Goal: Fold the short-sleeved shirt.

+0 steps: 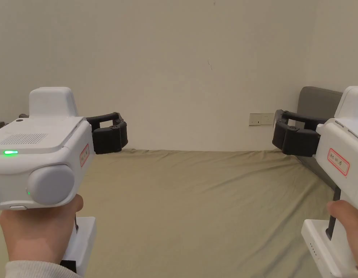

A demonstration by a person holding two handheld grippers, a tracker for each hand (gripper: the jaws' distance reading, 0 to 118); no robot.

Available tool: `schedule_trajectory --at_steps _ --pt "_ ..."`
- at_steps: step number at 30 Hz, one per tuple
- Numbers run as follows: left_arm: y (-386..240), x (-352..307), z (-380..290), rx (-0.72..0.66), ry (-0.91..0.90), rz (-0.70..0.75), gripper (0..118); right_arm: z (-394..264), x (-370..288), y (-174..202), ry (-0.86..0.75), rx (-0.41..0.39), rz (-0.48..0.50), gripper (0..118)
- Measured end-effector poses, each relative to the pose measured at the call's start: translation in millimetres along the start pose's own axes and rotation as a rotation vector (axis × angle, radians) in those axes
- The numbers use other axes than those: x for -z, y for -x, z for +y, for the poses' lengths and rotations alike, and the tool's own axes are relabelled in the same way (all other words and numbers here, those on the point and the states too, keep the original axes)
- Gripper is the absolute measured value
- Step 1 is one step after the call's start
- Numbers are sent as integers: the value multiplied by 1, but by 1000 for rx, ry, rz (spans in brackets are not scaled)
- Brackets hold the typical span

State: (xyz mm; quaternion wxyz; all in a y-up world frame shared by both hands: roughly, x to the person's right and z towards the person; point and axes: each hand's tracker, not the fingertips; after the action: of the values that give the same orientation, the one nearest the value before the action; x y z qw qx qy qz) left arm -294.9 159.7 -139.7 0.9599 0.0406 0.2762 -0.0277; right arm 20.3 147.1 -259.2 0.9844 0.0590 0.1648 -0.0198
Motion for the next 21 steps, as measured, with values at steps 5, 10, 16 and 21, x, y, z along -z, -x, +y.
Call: schedule_trajectory --at_steps 5,10,16,21 --pt "-1 1 -2 3 9 1 118 -1 1 1 7 -8 -6 118" --pt "-1 1 -4 -6 15 -5 118 -2 0 1 12 -11 -8 118" --pt "-2 1 -5 -2 17 -5 118 0 0 0 6 -11 -13 118" --pt "-3 2 -6 -2 19 -6 118 -1 0 2 8 -22 -14 118"
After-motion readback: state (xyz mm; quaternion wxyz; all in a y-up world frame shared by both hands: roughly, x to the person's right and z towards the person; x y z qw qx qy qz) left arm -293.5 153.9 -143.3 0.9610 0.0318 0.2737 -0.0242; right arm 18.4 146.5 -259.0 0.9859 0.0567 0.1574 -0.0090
